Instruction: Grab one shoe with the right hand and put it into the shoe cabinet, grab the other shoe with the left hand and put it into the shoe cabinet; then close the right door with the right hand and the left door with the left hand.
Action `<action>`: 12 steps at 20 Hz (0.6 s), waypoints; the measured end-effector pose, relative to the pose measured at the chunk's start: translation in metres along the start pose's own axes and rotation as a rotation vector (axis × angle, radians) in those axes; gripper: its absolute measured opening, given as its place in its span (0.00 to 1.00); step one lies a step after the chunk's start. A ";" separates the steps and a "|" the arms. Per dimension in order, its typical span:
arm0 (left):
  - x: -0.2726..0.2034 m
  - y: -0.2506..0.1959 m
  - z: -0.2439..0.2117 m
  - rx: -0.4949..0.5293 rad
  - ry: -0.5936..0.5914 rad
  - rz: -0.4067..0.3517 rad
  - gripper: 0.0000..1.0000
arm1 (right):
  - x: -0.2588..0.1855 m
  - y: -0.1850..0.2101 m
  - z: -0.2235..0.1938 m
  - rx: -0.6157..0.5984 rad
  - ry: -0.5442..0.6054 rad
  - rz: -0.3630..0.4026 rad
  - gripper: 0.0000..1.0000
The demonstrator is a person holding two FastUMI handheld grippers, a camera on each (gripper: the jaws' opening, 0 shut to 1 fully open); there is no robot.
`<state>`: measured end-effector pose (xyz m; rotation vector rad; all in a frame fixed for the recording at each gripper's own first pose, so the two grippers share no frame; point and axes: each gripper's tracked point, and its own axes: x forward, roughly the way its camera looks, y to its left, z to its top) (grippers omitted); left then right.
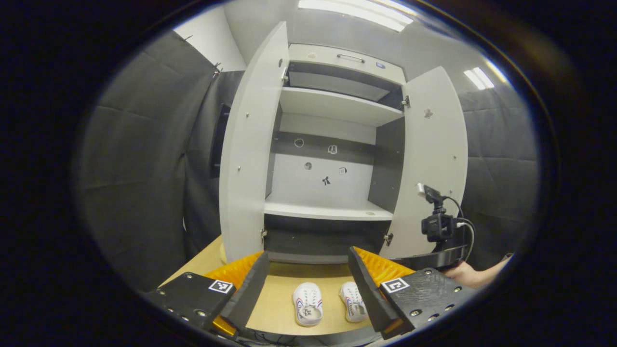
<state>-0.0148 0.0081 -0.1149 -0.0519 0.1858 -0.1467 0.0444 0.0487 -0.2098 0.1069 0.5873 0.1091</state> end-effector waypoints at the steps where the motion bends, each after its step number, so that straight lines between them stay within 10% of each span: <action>1: 0.000 0.003 -0.005 -0.003 0.013 0.008 0.94 | 0.009 0.002 -0.010 -0.005 0.027 0.004 0.97; 12: 0.002 0.037 -0.048 -0.089 0.116 0.065 0.96 | 0.088 0.001 -0.119 0.012 0.284 -0.021 0.98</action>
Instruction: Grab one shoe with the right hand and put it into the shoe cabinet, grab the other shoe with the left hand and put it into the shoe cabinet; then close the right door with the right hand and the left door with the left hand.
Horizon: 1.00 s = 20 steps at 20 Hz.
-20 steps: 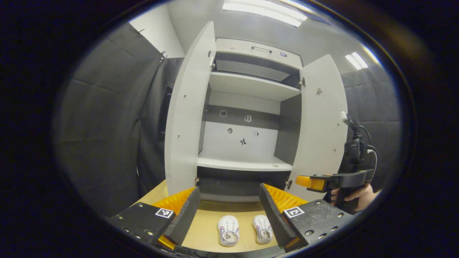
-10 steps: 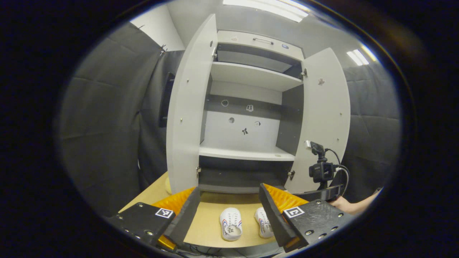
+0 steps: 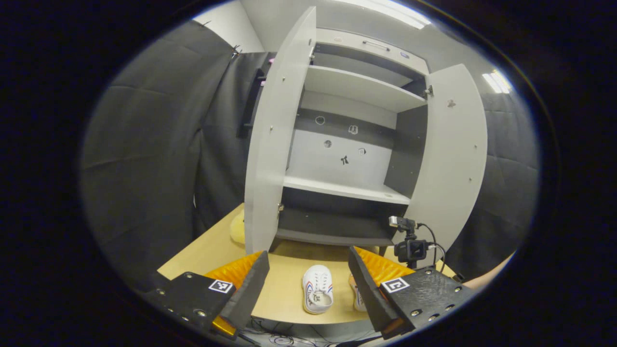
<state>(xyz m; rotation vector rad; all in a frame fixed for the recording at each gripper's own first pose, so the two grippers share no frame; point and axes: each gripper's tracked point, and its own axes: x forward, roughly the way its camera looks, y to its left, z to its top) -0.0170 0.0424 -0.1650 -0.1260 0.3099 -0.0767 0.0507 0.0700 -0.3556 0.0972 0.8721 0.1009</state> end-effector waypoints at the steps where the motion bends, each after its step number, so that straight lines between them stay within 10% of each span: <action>1: 0.002 0.001 -0.002 -0.010 0.007 0.001 0.95 | 0.005 0.000 -0.006 0.007 0.018 -0.002 0.98; 10: 0.012 0.009 -0.006 0.006 0.005 -0.021 0.95 | 0.040 -0.015 -0.038 -0.131 0.119 -0.135 0.87; 14: 0.015 0.006 -0.002 0.024 -0.004 -0.035 0.96 | 0.040 -0.029 -0.034 -0.157 0.121 -0.221 0.34; 20: 0.010 0.000 -0.001 0.059 -0.015 -0.052 0.96 | 0.043 -0.031 -0.034 -0.126 0.152 -0.221 0.22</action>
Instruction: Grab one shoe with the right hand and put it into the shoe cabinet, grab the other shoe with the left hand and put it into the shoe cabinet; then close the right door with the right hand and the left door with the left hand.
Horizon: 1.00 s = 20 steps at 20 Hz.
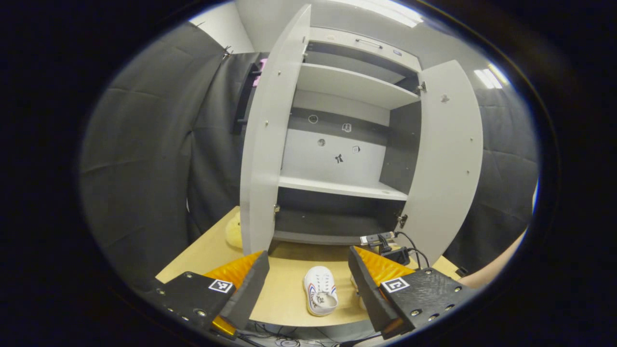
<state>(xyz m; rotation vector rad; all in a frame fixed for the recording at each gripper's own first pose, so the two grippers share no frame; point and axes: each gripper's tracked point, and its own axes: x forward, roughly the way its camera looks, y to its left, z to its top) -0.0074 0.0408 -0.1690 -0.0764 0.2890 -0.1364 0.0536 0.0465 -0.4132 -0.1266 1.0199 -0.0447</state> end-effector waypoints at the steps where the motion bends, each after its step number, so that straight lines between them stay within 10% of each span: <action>1: 0.000 0.000 0.001 0.006 0.000 -0.001 0.96 | -0.008 -0.001 0.001 0.001 0.016 0.022 0.12; 20: 0.016 -0.045 -0.009 0.111 0.014 -0.132 0.94 | -0.110 -0.059 0.022 0.094 -0.185 0.061 0.01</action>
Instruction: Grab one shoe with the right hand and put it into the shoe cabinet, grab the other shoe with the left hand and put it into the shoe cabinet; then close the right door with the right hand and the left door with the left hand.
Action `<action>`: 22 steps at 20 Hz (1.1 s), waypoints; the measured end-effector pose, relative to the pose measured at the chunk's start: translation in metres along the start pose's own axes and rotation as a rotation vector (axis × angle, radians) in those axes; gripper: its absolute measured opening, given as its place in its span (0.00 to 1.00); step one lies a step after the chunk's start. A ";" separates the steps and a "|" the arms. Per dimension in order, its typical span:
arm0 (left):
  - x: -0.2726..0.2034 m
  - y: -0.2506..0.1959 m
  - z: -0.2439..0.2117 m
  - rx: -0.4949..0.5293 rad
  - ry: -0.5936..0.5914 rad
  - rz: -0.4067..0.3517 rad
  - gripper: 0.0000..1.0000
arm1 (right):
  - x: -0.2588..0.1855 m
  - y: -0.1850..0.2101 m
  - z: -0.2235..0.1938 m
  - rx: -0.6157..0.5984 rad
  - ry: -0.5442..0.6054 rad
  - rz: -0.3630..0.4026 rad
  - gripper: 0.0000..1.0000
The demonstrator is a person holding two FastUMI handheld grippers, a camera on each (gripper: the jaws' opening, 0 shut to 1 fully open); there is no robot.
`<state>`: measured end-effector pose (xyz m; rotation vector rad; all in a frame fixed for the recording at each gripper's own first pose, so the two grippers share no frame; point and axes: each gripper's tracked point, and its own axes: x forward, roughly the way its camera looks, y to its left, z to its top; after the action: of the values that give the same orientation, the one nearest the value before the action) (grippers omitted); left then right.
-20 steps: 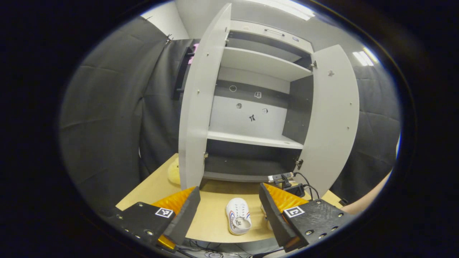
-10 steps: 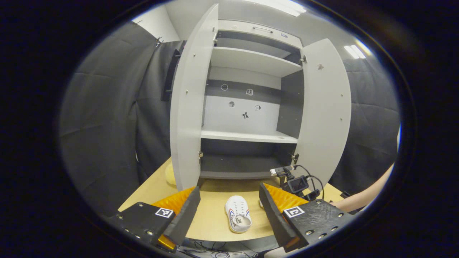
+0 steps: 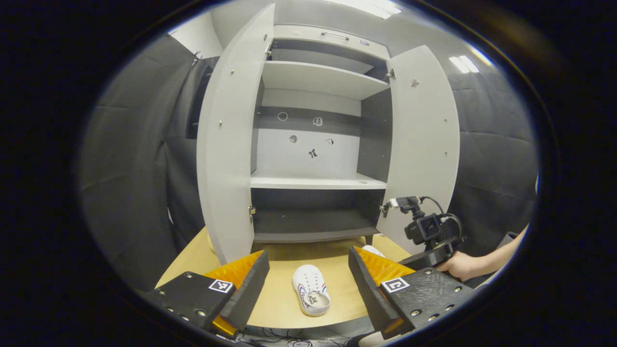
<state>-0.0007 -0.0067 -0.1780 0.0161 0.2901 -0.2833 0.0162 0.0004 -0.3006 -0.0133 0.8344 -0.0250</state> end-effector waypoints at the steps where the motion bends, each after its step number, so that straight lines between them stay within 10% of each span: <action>1: 0.001 -0.003 0.001 0.005 0.001 -0.008 0.94 | -0.009 0.001 0.006 0.015 -0.022 0.007 0.02; 10: 0.005 -0.019 0.003 0.025 0.007 -0.029 0.94 | -0.086 0.017 0.082 -0.005 -0.256 0.058 0.01; 22: -0.001 -0.006 0.036 0.002 -0.015 0.045 0.95 | -0.141 0.063 0.299 -0.058 -0.596 0.141 0.01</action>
<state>0.0067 -0.0145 -0.1435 0.0230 0.2747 -0.2388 0.1448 0.0680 0.0032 -0.0152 0.2386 0.1308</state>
